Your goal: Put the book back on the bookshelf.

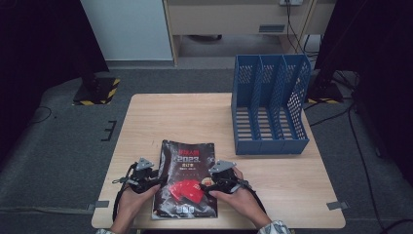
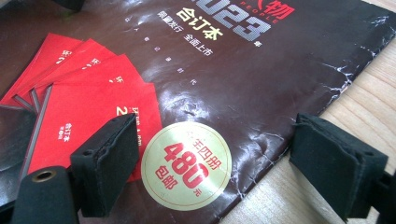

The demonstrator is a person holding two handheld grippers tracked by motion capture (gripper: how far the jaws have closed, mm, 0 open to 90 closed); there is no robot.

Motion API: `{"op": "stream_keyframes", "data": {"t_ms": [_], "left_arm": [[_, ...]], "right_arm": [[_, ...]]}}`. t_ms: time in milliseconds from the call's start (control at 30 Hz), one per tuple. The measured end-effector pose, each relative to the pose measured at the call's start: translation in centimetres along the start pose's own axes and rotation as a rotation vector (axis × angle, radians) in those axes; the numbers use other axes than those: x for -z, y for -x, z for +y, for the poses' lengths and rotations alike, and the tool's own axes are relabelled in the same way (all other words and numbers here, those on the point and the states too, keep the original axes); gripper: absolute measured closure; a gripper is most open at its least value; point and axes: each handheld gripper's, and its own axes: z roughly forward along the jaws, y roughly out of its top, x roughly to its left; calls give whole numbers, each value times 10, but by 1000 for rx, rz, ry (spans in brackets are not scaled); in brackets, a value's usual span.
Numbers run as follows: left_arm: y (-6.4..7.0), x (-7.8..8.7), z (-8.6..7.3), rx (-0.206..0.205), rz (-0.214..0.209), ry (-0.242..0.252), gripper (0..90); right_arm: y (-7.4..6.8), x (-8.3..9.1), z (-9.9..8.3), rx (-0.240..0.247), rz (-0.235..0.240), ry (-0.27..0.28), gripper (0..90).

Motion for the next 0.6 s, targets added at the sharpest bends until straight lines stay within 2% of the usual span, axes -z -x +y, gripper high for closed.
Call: {"op": "stream_keyframes", "data": {"t_ms": [33, 67, 233, 467, 600], "left_arm": [[0, -1, -1, 17, -32, 2, 536], [1, -1, 0, 19, -37, 5, 537], [3, -1, 0, 14, -41, 3, 530], [4, 3, 2, 21, -77, 28, 536], [2, -3, 4, 22, -77, 36, 506]], "right_arm": [[0, 0, 0, -1, 1, 0, 157], [0, 0, 0, 0, 1, 0, 157], [0, 0, 0, 1, 4, -1, 157], [1, 1, 0, 1, 7, -4, 157], [2, 1, -1, 1, 6, -2, 157]]}}
